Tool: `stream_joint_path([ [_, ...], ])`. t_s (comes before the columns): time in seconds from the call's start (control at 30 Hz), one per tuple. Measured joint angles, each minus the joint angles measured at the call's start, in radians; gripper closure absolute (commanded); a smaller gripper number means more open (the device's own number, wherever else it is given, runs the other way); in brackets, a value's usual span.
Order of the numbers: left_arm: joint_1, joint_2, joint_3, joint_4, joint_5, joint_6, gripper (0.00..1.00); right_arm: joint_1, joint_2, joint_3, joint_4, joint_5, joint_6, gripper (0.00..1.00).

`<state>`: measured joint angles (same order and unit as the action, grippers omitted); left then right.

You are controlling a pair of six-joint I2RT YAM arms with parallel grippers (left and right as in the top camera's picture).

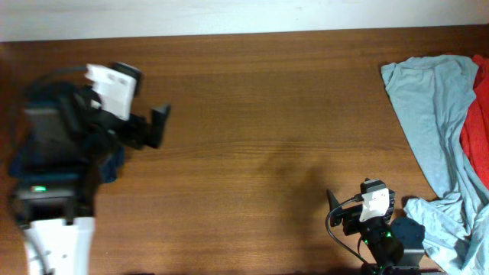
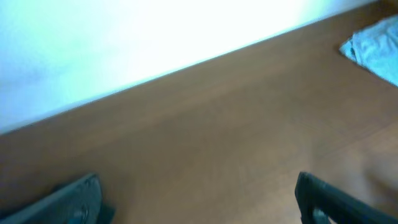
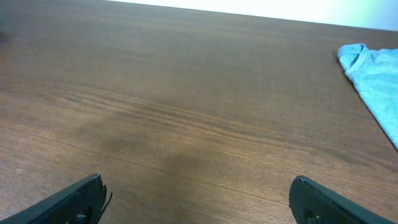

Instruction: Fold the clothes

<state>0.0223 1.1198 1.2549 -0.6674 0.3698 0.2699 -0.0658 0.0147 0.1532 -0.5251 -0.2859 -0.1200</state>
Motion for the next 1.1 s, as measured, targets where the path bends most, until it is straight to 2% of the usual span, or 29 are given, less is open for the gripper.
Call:
stream_joint_path([
  [0.1,-0.019,-0.090,-0.257,0.229,0.004,0.000,0.01,0.000,0.000,0.000,0.000,-0.003,0.000,0.01],
  [0.23,-0.021,-0.307,-0.647,0.531,0.027,-0.001,0.01,0.000,0.000,0.000,0.000,-0.003,0.000,0.02],
  [0.33,-0.020,-0.489,-0.869,0.621,0.039,-0.006,0.00,0.000,-0.001,0.000,-0.001,-0.003,-0.001,0.01],
  [0.53,-0.020,-0.933,-1.164,0.638,0.048,-0.008,0.00,0.000,-0.001,0.000,0.000,-0.003,-0.001,0.02],
  [0.67,-0.020,-1.099,-1.235,0.613,0.049,-0.010,0.01,0.000,0.000,0.000,-0.001,-0.003,-0.001,0.02],
  [1.1,-0.021,-1.104,-1.237,0.619,0.049,-0.011,0.01,0.000,0.000,0.000,-0.001,-0.003,0.000,0.01],
])
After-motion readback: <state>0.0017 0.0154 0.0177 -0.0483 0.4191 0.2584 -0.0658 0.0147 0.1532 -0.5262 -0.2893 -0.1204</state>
